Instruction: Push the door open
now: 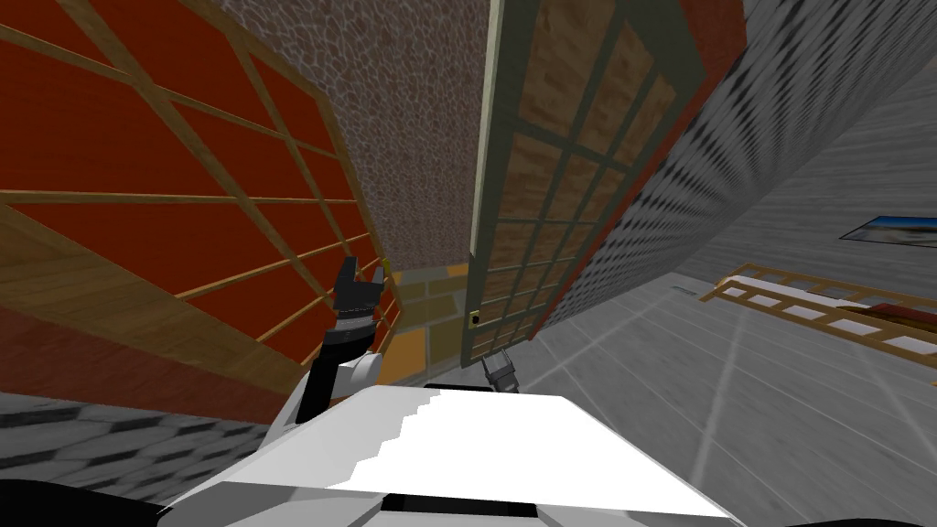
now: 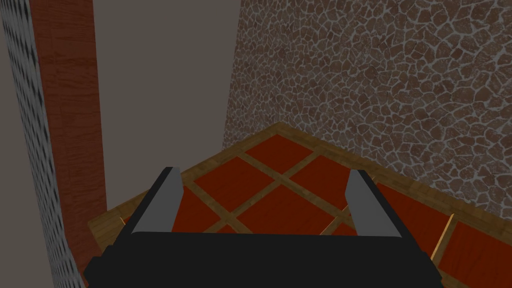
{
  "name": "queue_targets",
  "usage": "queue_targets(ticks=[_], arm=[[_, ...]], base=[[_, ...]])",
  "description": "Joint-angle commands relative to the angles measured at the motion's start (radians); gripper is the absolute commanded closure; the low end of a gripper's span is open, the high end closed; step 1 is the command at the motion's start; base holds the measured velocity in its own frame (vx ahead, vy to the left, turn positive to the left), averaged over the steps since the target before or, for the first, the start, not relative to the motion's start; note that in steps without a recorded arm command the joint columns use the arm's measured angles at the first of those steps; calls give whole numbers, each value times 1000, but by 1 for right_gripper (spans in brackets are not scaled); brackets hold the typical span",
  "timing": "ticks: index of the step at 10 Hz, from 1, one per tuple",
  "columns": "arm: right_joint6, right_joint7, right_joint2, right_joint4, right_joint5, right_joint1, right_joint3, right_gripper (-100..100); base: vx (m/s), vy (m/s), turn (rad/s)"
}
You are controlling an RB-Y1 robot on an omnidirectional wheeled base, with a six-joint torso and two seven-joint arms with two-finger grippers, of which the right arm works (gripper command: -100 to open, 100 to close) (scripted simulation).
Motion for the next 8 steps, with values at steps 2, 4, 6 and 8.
queue_targets(ticks=[2,4,6,8], arm=[[-12,44,23,37,27,1,1,-100],[-4,37,-13,37,19,-12,-1,-100],[8,35,-40,43,16,-25,-2,-100],[21,33,-40,49,12,-41,-4,-100]], base=[[130,19,-30],[73,21,7],[163,61,17],[192,102,18]])
